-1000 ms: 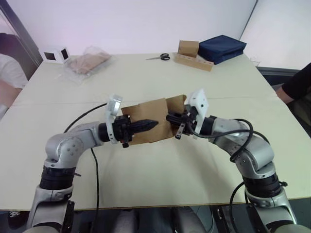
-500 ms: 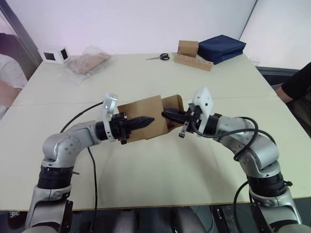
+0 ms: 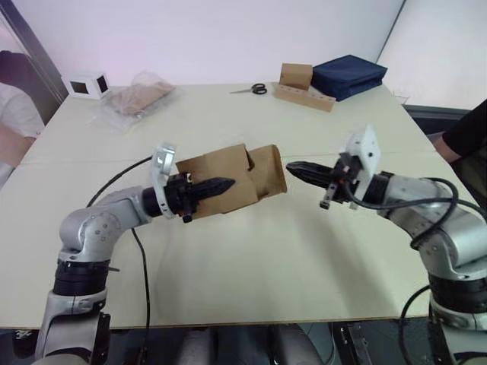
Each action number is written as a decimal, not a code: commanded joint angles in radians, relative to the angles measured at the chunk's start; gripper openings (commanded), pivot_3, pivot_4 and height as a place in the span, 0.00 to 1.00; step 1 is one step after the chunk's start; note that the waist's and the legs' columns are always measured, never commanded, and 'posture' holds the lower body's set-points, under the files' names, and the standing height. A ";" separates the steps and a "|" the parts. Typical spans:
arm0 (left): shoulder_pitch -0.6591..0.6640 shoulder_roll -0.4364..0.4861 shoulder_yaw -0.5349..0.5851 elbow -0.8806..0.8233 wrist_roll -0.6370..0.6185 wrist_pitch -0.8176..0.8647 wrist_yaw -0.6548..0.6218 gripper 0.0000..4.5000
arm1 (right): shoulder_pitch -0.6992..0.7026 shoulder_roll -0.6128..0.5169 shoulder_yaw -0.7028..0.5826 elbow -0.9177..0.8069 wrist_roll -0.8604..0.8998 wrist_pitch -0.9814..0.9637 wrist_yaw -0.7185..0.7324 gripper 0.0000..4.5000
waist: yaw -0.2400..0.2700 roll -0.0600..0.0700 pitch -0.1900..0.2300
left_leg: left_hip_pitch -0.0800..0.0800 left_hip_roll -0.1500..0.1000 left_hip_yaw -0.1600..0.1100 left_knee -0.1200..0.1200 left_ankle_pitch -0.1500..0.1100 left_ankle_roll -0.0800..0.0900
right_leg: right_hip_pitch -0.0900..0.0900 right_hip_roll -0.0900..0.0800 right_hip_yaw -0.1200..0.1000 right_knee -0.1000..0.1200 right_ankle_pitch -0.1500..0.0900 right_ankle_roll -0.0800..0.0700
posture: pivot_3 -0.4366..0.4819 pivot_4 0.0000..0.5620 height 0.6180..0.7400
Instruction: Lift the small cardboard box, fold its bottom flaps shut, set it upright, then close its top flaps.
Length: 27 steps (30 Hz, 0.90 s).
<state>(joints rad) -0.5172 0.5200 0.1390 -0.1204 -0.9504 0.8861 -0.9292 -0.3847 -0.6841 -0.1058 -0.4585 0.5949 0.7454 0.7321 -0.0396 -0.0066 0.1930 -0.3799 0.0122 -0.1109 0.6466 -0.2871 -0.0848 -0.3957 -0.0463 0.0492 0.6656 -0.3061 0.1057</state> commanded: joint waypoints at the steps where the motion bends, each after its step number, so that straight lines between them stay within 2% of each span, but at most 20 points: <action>1: -0.027 0.001 0.030 -0.014 -0.027 -0.004 0.002 0.02 | 0.039 0.002 -0.026 -0.064 0.017 -0.006 -0.021 0.00 | -0.002 0.000 0.000 | 0.000 0.000 0.000 0.000 0.000 0.000 | 0.000 0.000 0.000 0.000 0.000 0.000 | 0.48 0.27 1.00; 12: -0.042 -0.011 0.025 -0.018 -0.051 0.011 0.016 0.02 | 0.041 0.099 0.069 -0.061 -0.019 -0.027 -0.094 0.00 | -0.002 0.000 0.000 | 0.000 0.000 0.000 0.000 0.000 0.000 | 0.000 0.000 0.000 0.000 0.000 0.000 | 0.48 0.27 1.00; 21: -0.037 -0.037 0.010 -0.041 -0.085 0.043 0.028 0.02 | -0.058 0.179 0.163 -0.050 -0.017 -0.029 -0.094 0.00 | -0.003 0.000 0.000 | 0.000 0.000 0.000 0.000 0.000 0.000 | 0.000 0.000 0.000 0.000 0.000 0.000 | 0.48 0.27 1.00; 27: -0.037 -0.045 0.004 -0.048 -0.087 0.052 0.033 0.02 | -0.090 0.187 0.201 -0.045 -0.019 -0.027 -0.064 0.00 | 0.000 0.000 0.000 | 0.000 0.000 0.000 0.000 0.000 0.000 | 0.000 0.000 0.000 0.000 0.000 0.000 | 0.48 0.27 1.00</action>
<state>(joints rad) -0.5446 0.4769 0.1364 -0.1295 -1.0143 0.9365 -0.9001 -0.4558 -0.5000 0.0775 -0.4808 0.5668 0.7335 0.6456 -0.0399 -0.0065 0.1930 -0.3801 0.0122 -0.1111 0.6468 -0.2870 -0.0850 -0.3960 -0.0463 0.0492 0.6657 -0.3060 0.1057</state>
